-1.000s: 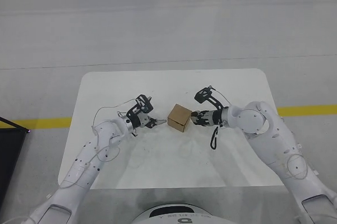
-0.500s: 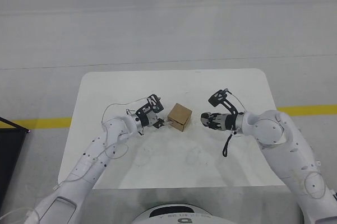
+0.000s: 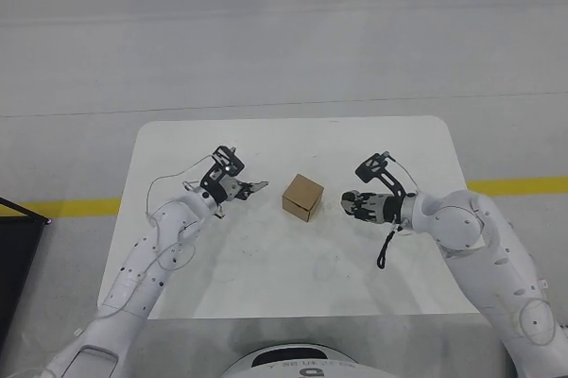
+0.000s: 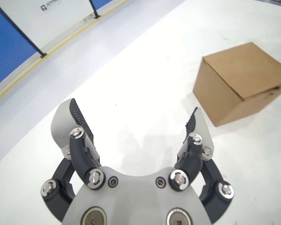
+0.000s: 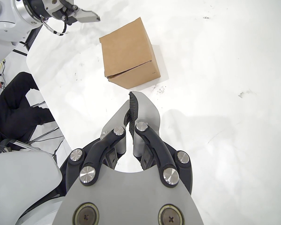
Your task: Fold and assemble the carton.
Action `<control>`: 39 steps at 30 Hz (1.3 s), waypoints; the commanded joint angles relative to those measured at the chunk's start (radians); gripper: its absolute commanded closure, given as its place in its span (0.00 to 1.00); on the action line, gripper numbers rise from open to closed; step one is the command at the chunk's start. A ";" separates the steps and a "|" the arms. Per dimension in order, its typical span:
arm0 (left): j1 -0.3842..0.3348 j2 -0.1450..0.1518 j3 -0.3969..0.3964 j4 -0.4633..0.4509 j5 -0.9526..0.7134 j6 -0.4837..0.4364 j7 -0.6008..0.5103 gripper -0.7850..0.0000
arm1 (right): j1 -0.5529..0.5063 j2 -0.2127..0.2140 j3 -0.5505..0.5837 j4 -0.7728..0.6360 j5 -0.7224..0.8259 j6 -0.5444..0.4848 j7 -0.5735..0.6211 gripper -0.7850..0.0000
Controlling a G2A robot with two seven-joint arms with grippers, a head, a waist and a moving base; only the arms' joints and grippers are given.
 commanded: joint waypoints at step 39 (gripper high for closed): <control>0.023 -0.005 -0.013 -0.060 -0.096 -0.053 0.077 0.00 | -0.097 0.025 0.105 -0.041 0.023 0.023 -0.087 0.69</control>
